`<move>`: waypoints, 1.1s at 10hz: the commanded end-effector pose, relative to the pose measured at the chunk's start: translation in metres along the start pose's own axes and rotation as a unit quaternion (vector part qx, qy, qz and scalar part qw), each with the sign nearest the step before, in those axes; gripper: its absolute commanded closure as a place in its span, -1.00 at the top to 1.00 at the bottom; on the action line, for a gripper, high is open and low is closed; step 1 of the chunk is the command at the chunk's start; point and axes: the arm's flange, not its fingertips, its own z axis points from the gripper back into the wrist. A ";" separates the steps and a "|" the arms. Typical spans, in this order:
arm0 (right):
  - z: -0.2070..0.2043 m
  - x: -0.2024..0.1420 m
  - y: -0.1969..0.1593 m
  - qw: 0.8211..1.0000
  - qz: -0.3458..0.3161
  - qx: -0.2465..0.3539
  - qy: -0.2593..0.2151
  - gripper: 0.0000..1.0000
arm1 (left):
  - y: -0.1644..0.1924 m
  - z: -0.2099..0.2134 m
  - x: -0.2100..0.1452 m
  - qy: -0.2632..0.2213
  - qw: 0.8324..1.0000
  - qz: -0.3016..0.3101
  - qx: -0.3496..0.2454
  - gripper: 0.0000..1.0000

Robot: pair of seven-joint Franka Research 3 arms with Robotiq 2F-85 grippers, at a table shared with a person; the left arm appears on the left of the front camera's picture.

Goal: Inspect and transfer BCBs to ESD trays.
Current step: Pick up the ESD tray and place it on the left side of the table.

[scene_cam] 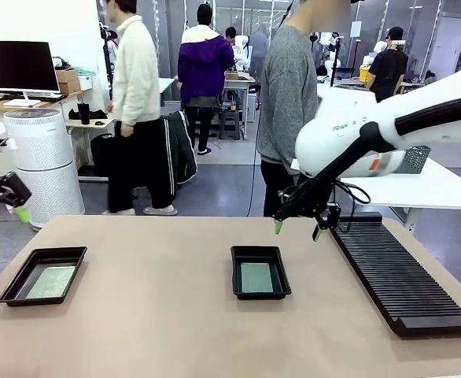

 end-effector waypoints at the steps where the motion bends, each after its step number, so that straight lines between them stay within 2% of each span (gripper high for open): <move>1: -0.002 -0.015 -0.031 0.999 0.010 0.049 -0.015 1.00 | -0.048 0.001 -0.012 -0.008 1.000 0.008 0.009 1.00; 7: -0.019 -0.015 -0.108 0.987 0.008 0.159 -0.024 1.00 | -0.203 -0.017 -0.005 -0.008 0.997 -0.011 0.070 1.00; 11: -0.032 -0.013 -0.149 0.971 0.026 0.236 -0.033 1.00 | -0.282 -0.040 0.006 -0.008 0.997 -0.025 0.076 1.00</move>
